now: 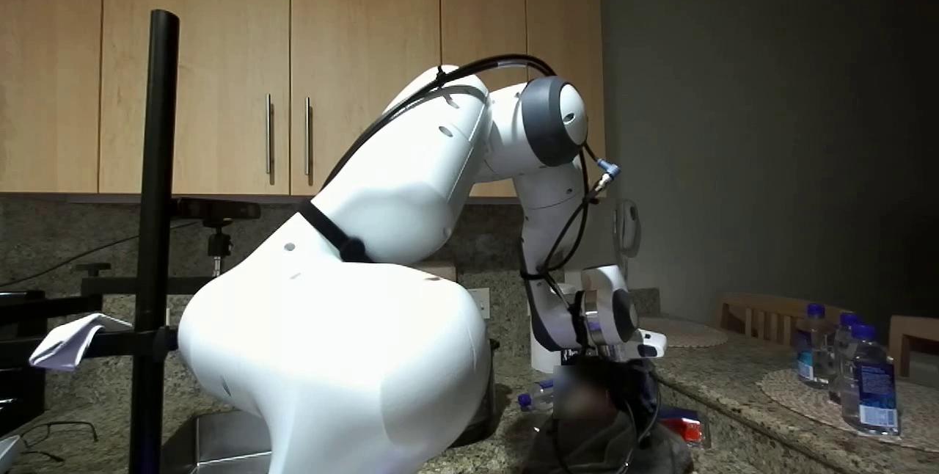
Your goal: Move the grey towel to the right.
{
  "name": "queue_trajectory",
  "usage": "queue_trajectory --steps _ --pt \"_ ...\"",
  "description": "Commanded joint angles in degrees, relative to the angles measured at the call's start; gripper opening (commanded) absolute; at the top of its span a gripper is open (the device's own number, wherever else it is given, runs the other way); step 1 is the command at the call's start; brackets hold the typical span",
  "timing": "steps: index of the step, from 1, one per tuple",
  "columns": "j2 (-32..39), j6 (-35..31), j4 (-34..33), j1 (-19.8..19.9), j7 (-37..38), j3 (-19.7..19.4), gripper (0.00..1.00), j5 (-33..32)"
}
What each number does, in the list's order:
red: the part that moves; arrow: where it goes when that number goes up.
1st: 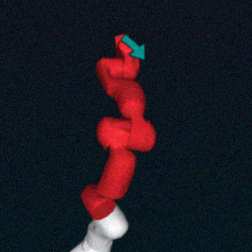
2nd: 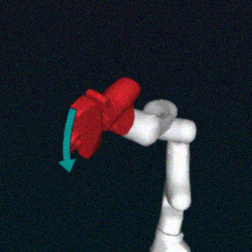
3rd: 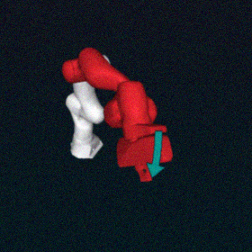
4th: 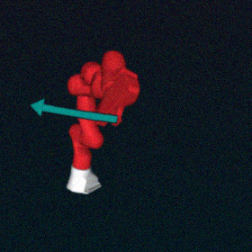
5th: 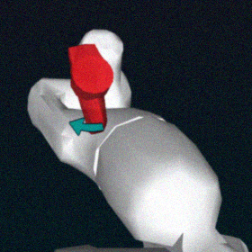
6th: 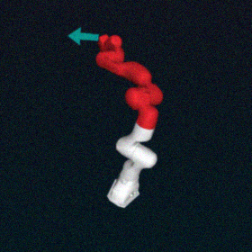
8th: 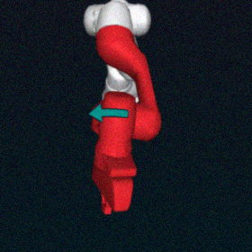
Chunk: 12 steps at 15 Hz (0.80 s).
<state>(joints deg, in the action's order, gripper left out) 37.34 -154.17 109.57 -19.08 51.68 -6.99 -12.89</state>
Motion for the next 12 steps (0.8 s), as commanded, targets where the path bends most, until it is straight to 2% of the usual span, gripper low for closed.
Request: queue_trajectory --steps 1,7,12 --pt "-1.4 -0.8 1.2 5.2 -5.5 3.7 0.11 6.5" --pt "-3.2 4.4 1.9 16.9 -17.8 12.0 0.11 24.4" --pt "-7.0 11.4 3.0 25.4 -30.0 15.7 0.11 39.6"
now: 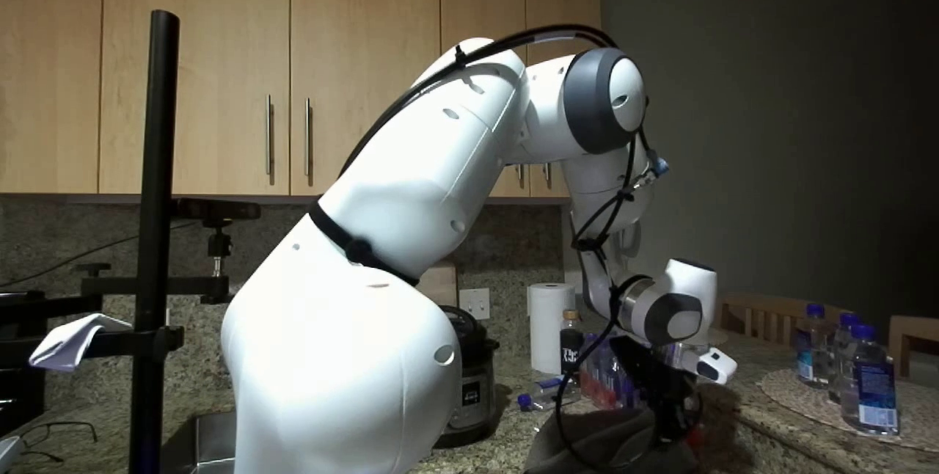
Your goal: Move the grey towel to the right.
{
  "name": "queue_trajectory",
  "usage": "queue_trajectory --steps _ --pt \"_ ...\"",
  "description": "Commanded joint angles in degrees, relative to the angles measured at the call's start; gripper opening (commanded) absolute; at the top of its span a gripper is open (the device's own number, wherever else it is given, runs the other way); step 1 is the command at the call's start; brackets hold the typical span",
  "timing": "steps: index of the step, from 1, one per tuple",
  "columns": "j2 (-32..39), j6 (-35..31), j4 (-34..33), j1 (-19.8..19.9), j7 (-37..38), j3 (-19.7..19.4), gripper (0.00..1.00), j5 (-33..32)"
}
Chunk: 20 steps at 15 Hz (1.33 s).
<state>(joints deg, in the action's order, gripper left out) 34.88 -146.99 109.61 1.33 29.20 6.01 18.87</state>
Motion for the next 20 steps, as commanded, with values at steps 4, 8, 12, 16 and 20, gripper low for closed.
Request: queue_trajectory --steps 4,8,12,16,20 --pt "-7.0 12.9 2.7 10.0 -15.2 2.2 0.11 17.9" --pt "-7.8 23.8 2.5 12.0 -18.0 -2.3 0.11 22.0" --pt "-8.0 28.1 1.6 12.2 -17.9 -7.3 0.12 22.0" --pt "-8.9 28.8 -0.8 11.5 -16.9 -9.6 0.11 20.4" --pt "-7.5 30.7 -6.9 11.3 -17.3 -10.2 0.11 18.4"
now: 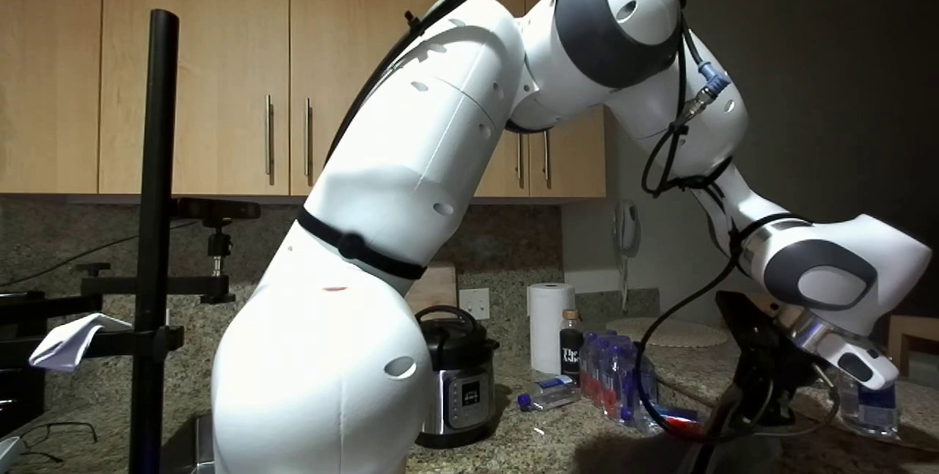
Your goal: Move the grey towel to the right.
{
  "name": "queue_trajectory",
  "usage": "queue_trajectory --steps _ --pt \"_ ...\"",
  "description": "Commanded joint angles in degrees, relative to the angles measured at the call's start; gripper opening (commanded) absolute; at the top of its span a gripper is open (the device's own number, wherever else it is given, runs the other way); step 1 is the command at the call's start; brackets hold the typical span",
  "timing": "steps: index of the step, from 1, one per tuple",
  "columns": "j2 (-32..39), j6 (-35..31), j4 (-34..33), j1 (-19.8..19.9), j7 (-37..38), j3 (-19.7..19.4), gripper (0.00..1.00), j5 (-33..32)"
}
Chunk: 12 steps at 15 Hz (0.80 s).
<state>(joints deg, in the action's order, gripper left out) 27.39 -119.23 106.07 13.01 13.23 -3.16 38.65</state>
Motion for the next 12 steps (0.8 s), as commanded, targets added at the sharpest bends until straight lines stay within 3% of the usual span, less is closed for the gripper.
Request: queue_trajectory --steps 1,12 --pt "1.0 4.3 -5.7 0.0 -1.5 -1.1 0.11 -1.7" --pt "13.5 26.6 -25.6 5.2 -0.7 -4.5 0.10 -9.3"
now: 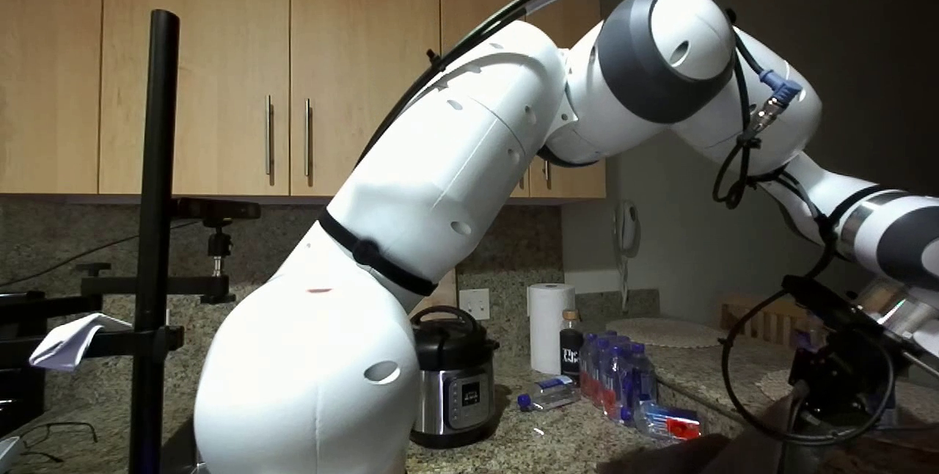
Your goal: Move the grey towel to the right.
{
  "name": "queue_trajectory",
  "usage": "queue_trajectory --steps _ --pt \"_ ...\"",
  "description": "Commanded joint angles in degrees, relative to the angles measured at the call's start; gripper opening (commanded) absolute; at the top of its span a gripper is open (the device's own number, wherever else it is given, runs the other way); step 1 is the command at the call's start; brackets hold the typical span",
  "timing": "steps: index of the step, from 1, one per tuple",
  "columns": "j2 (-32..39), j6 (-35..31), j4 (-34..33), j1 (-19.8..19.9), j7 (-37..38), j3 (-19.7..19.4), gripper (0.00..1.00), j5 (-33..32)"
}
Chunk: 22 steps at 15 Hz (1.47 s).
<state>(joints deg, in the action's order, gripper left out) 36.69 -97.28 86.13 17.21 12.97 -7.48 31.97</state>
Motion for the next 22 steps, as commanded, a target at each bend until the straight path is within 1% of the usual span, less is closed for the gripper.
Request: queue_trajectory --steps 1,4,5,8,11,15,16,17,18,22 --pt "5.4 5.4 -7.0 1.2 -0.3 -0.2 0.10 -3.4" --pt "8.7 7.2 -11.3 1.7 0.0 -0.3 0.09 -5.3" --pt "11.2 10.7 -16.9 3.7 -0.4 -0.6 0.09 -5.8" --pt "14.2 12.9 -22.9 4.9 0.8 -1.1 0.10 -7.0" --pt "16.5 14.6 -27.9 6.5 1.4 -0.9 0.11 -7.2" --pt "19.4 18.5 -33.8 7.8 0.5 -0.5 0.08 -8.8" --pt "20.1 19.5 -35.2 7.8 0.9 -0.7 0.16 -9.6" --pt "20.7 20.5 -36.5 7.8 0.9 -0.7 0.33 -10.3" --pt "21.4 21.3 -37.8 7.8 0.7 -0.7 0.35 -11.0" --pt "24.1 23.1 -43.0 8.0 -0.5 -0.5 0.59 -14.0"
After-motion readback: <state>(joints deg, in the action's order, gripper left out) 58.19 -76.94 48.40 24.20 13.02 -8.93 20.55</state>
